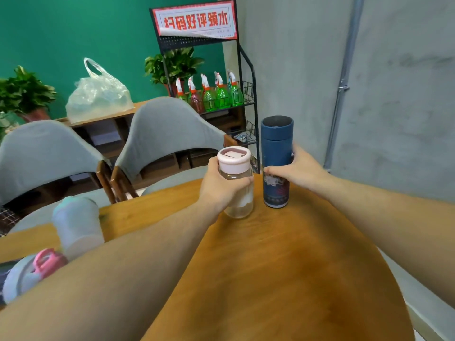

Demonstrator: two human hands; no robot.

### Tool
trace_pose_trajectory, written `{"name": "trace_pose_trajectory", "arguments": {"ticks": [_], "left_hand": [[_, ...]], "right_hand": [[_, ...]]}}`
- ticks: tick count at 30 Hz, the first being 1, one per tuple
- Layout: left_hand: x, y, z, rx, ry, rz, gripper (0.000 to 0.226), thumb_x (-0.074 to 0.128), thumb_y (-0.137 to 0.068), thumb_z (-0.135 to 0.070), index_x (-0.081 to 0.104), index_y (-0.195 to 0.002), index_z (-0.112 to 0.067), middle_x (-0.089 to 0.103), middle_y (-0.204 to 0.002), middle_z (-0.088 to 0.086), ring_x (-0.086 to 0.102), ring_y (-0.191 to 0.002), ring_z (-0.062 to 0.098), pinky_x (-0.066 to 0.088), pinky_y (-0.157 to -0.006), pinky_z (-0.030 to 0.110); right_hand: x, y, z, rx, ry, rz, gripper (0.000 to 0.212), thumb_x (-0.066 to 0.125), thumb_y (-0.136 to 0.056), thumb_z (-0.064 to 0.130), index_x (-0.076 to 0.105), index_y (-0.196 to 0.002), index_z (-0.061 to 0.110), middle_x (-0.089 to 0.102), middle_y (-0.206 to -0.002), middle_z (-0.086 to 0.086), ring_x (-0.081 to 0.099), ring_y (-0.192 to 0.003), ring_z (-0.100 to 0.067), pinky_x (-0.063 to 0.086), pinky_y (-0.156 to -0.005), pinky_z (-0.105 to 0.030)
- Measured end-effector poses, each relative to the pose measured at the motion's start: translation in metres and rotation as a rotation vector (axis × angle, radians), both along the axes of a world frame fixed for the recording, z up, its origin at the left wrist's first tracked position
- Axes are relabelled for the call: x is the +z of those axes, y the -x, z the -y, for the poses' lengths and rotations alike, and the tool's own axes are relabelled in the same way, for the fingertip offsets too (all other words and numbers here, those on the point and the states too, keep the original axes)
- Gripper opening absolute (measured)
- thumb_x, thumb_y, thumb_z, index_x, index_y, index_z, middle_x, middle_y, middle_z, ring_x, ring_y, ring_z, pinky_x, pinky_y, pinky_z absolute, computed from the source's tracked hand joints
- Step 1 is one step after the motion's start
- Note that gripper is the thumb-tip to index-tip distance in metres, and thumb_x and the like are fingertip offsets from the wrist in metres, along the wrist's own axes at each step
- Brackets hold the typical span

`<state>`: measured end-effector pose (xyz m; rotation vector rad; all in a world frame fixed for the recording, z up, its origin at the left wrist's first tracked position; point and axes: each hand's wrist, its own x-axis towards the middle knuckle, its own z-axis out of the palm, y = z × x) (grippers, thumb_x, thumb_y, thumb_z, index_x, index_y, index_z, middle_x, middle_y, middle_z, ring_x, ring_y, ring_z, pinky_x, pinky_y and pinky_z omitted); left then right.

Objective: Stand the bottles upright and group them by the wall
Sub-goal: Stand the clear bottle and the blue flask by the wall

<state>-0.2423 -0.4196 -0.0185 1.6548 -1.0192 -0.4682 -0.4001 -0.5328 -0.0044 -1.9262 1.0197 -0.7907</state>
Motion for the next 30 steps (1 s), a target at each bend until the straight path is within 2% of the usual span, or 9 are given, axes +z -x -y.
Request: {"name": "trace_pose_trajectory", "arguments": {"ticks": [3, 7, 13, 19, 21, 23, 26, 28, 30], "left_hand": [[-0.004, 0.003, 0.011, 0.011, -0.005, 0.002, 0.081, 0.088, -0.069, -0.028, 0.037, -0.131, -0.032, 0.054, -0.115, -0.012, 0.053, -0.109, 0.012, 0.048, -0.085, 0.028], [-0.006, 0.007, 0.02, 0.034, -0.002, 0.015, 0.082, 0.088, -0.069, -0.028, 0.038, -0.134, -0.029, 0.055, -0.12, -0.008, 0.054, -0.112, 0.014, 0.051, -0.09, 0.033], [-0.008, 0.013, 0.023, 0.082, -0.012, 0.013, 0.087, 0.087, -0.07, -0.027, 0.035, -0.139, -0.026, 0.054, -0.13, -0.003, 0.053, -0.117, 0.018, 0.051, -0.097, 0.042], [-0.003, 0.023, 0.023, 0.12, -0.057, -0.008, 0.092, 0.091, -0.065, -0.03, 0.033, -0.136, -0.023, 0.054, -0.131, 0.0, 0.052, -0.12, 0.019, 0.05, -0.099, 0.044], [-0.001, 0.027, 0.023, 0.128, -0.087, -0.008, 0.093, 0.091, -0.065, -0.03, 0.033, -0.137, -0.021, 0.052, -0.133, 0.002, 0.051, -0.122, 0.02, 0.049, -0.1, 0.045], [0.004, 0.03, 0.021, 0.139, -0.128, -0.019, 0.096, 0.092, -0.063, -0.03, 0.032, -0.138, -0.02, 0.05, -0.135, 0.004, 0.049, -0.125, 0.023, 0.048, -0.101, 0.047], [0.009, 0.034, 0.011, 0.153, -0.207, -0.061, 0.106, 0.092, -0.062, -0.032, 0.026, -0.144, -0.021, 0.041, -0.144, 0.006, 0.042, -0.133, 0.027, 0.045, -0.104, 0.048], [0.014, 0.036, -0.003, 0.158, -0.252, -0.056, 0.106, 0.089, -0.067, -0.032, 0.022, -0.148, -0.022, 0.032, -0.151, 0.007, 0.038, -0.136, 0.029, 0.042, -0.103, 0.046], [0.02, 0.039, -0.02, 0.167, -0.265, -0.042, 0.099, 0.084, -0.074, -0.029, 0.021, -0.15, -0.022, 0.028, -0.153, 0.008, 0.037, -0.135, 0.03, 0.042, -0.101, 0.044]], "right_hand": [[0.001, -0.001, 0.009, 0.024, -0.02, 0.01, 0.071, 0.08, -0.079, 0.03, 0.041, -0.137, 0.023, 0.055, -0.14, -0.005, 0.056, -0.119, -0.021, 0.047, -0.081, -0.028], [0.003, -0.003, 0.018, 0.081, -0.046, 0.006, 0.07, 0.081, -0.079, 0.027, 0.042, -0.137, 0.022, 0.056, -0.138, -0.004, 0.057, -0.117, -0.02, 0.05, -0.088, -0.034], [0.004, -0.003, 0.024, 0.171, -0.084, 0.003, 0.063, 0.078, -0.081, 0.02, 0.042, -0.132, 0.026, 0.053, -0.118, 0.005, 0.054, -0.105, -0.013, 0.048, -0.081, -0.028], [0.003, 0.002, 0.018, 0.159, -0.122, 0.031, 0.075, 0.078, -0.082, 0.022, 0.034, -0.143, 0.022, 0.051, -0.141, -0.001, 0.051, -0.107, -0.012, 0.045, -0.075, -0.02], [0.004, 0.006, 0.014, 0.147, -0.126, 0.025, 0.081, 0.08, -0.081, 0.025, 0.031, -0.146, 0.023, 0.047, -0.149, -0.003, 0.054, -0.116, -0.016, 0.044, -0.075, -0.017], [0.006, 0.011, 0.008, 0.112, -0.12, 0.0, 0.089, 0.081, -0.08, 0.028, 0.025, -0.149, 0.023, 0.041, -0.153, -0.004, 0.05, -0.13, -0.023, 0.045, -0.083, -0.023], [0.01, 0.02, -0.006, 0.039, -0.097, -0.042, 0.097, 0.082, -0.078, 0.03, 0.02, -0.151, 0.023, 0.038, -0.154, -0.008, 0.045, -0.135, -0.027, 0.044, -0.095, -0.033], [0.013, 0.025, -0.019, 0.009, -0.081, -0.066, 0.091, 0.081, -0.079, 0.03, 0.023, -0.149, 0.021, 0.042, -0.149, -0.009, 0.049, -0.128, -0.024, 0.044, -0.086, -0.025], [0.017, 0.029, -0.034, -0.024, -0.047, -0.096, 0.08, 0.079, -0.082, 0.03, 0.028, -0.142, 0.019, 0.047, -0.137, -0.008, 0.051, -0.111, -0.018, 0.043, -0.068, -0.015]]}}
